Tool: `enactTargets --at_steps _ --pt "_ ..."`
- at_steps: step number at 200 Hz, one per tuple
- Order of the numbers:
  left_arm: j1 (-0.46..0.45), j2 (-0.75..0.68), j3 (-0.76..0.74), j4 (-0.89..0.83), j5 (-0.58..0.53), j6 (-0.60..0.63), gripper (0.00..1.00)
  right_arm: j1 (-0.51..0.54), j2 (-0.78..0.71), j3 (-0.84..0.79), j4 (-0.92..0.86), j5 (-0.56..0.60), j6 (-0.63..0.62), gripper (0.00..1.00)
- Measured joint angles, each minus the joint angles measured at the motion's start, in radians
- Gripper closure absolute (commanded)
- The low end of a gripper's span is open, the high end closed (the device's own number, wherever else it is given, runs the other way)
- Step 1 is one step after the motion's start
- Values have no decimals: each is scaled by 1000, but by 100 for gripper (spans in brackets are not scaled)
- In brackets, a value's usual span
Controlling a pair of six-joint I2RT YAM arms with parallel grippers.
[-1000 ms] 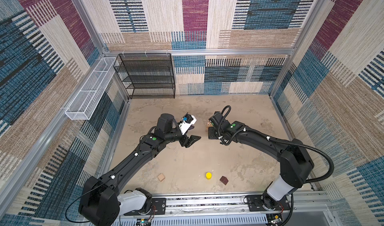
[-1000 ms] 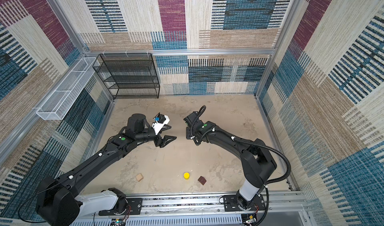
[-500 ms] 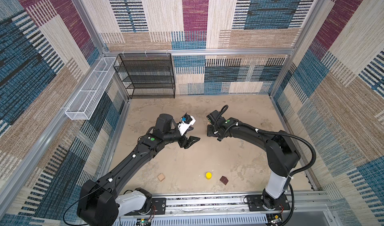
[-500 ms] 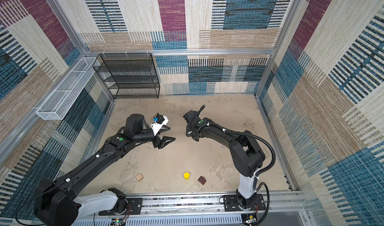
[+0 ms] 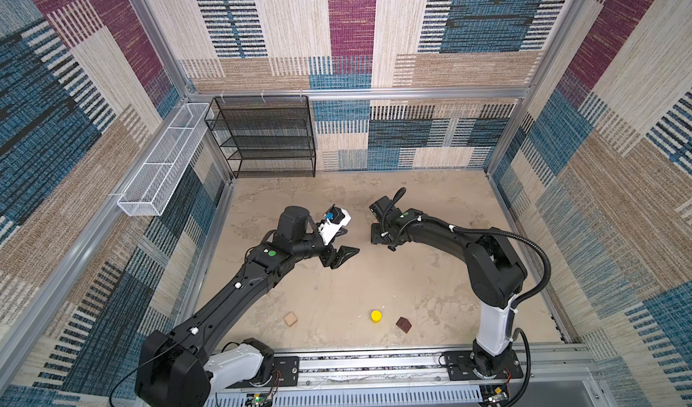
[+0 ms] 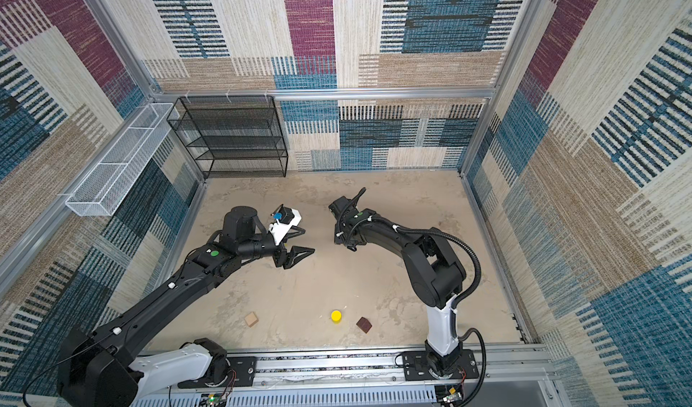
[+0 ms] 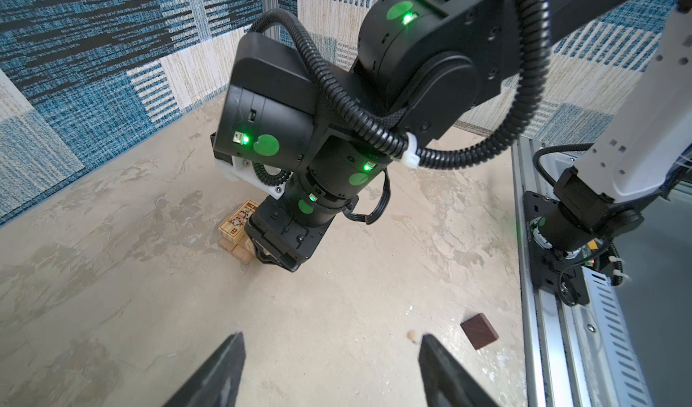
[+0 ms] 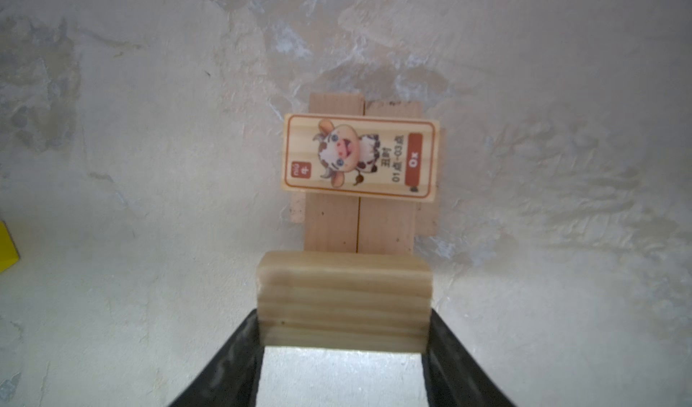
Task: Build the wood block tower
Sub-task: 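Bring the held wooden block over the stack while the left gripper hovers beside it, then lower the long wooden block with the right gripper onto the cow block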
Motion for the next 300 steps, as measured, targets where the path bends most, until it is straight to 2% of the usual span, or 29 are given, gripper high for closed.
enactTargets --at_steps 27,62,197,300 --pt "0 -2 -4 -1 -10 0 23 -6 16 13 -6 0 -11 80" --pt "0 -2 -4 -2 -13 0 23 -10 33 28 -15 -2 -22 68" --pt "3 -2 -6 -2 -21 0 23 -18 57 54 -34 -8 -37 67" --pt "7 -2 -7 -2 -43 0 23 -23 66 80 -41 -6 -52 62"
